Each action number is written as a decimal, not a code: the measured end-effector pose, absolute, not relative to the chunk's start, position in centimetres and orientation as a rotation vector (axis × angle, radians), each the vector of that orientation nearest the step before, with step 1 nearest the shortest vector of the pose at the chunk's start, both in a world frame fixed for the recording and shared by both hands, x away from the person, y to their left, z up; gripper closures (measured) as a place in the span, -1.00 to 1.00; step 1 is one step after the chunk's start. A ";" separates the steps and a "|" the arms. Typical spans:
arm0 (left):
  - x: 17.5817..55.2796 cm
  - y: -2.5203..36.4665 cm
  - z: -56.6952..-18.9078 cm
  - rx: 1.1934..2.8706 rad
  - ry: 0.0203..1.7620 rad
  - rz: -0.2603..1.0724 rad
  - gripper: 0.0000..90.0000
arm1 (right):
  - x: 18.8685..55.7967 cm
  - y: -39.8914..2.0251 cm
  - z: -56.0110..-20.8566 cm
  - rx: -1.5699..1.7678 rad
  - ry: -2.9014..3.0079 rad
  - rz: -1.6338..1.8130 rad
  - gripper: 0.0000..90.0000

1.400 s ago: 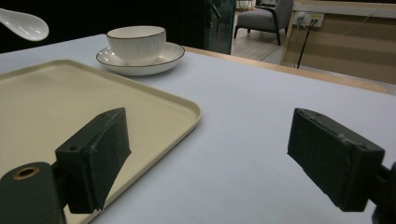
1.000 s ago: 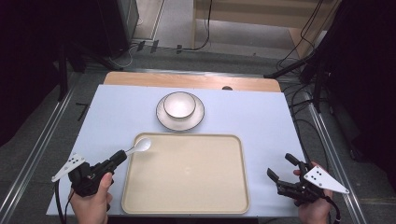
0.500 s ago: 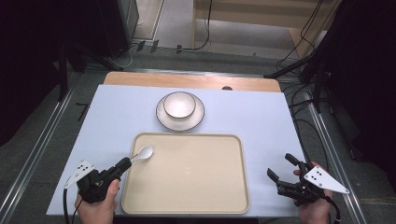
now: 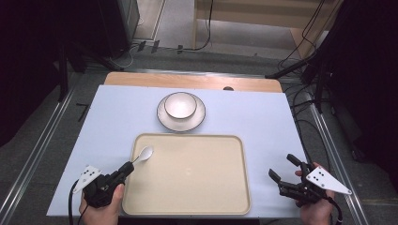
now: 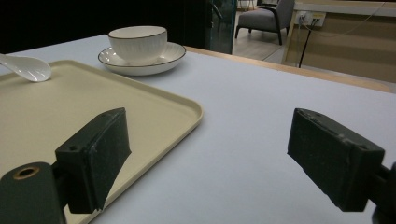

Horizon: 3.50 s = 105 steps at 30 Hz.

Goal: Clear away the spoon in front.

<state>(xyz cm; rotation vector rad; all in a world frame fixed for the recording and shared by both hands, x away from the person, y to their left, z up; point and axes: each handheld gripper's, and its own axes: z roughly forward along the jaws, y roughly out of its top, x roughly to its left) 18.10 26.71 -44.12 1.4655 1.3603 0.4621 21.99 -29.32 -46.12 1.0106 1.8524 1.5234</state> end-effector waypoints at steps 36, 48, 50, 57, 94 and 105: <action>19.4 23.5 -46.0 1.819 1.394 0.346 1.00 | 21.9 -29.5 -46.2 1.006 1.852 1.517 -0.71; 19.4 24.1 -46.2 1.812 1.421 0.331 1.00 | 21.8 -29.4 -46.1 1.007 1.850 1.516 -0.71; 19.4 24.1 -46.2 1.809 1.422 0.334 1.00 | 21.8 -29.5 -46.1 1.006 1.850 1.515 -0.71; 19.4 24.3 -46.1 1.783 1.404 0.308 1.00 | 21.8 -29.5 -46.1 1.006 1.850 1.516 -0.71; 19.2 28.9 -41.1 1.765 0.967 0.436 -1.00 | 21.7 -29.4 -46.1 1.013 1.849 1.511 -0.71; 19.3 31.6 -40.6 1.699 0.968 0.458 -1.00 | 21.6 -29.5 -46.1 1.019 1.847 1.509 -0.71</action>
